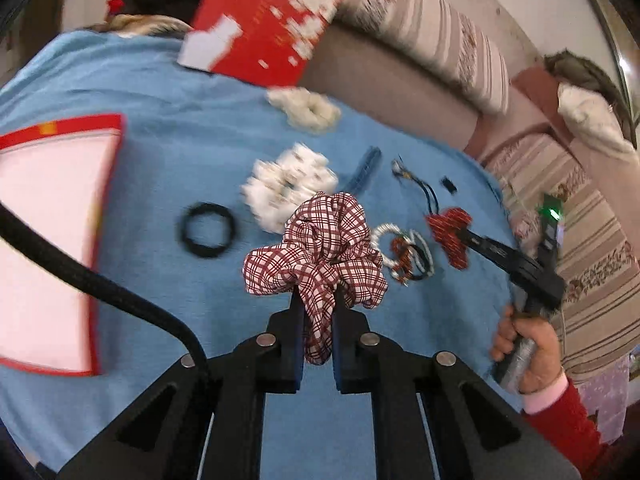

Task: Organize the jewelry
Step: 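Grasp red plaid scrunchie with left tool while right tool grasps red polka-dot scrunchie, then carry both scrunchies over the red tray and open both tools to drop them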

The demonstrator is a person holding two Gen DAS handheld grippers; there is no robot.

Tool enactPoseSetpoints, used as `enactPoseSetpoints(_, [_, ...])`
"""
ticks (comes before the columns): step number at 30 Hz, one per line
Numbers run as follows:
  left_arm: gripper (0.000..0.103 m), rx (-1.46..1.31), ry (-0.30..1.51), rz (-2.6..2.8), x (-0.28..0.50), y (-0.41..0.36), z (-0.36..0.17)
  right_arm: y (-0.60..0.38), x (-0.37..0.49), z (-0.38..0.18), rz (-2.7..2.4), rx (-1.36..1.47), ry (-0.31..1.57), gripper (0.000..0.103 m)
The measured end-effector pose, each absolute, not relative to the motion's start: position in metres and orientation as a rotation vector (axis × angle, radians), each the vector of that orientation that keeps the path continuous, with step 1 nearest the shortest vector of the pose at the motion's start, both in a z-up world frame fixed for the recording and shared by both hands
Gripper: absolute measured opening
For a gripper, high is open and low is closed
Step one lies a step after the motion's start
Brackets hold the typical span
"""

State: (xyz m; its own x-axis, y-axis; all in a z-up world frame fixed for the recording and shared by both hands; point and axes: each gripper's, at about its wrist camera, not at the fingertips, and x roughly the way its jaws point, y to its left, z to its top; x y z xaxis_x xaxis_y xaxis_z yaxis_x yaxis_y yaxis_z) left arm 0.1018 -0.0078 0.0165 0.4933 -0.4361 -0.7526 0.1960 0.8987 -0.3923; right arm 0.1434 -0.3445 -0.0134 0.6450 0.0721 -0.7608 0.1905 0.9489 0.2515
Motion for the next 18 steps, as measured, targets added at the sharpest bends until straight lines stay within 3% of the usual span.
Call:
enactPoseSetpoints(8, [0.01, -0.253, 0.887, -0.157, 0.087, 0.098, 0.045, -0.278, 0.113, 0.05, 0.117, 0.299, 0.814, 0.005])
enactPoseSetpoints(18, [0.01, -0.22, 0.9, 0.094, 0.154, 0.228, 0.039, -0.076, 0.155, 0.063, 0.442, 0.192, 0.871, 0.005])
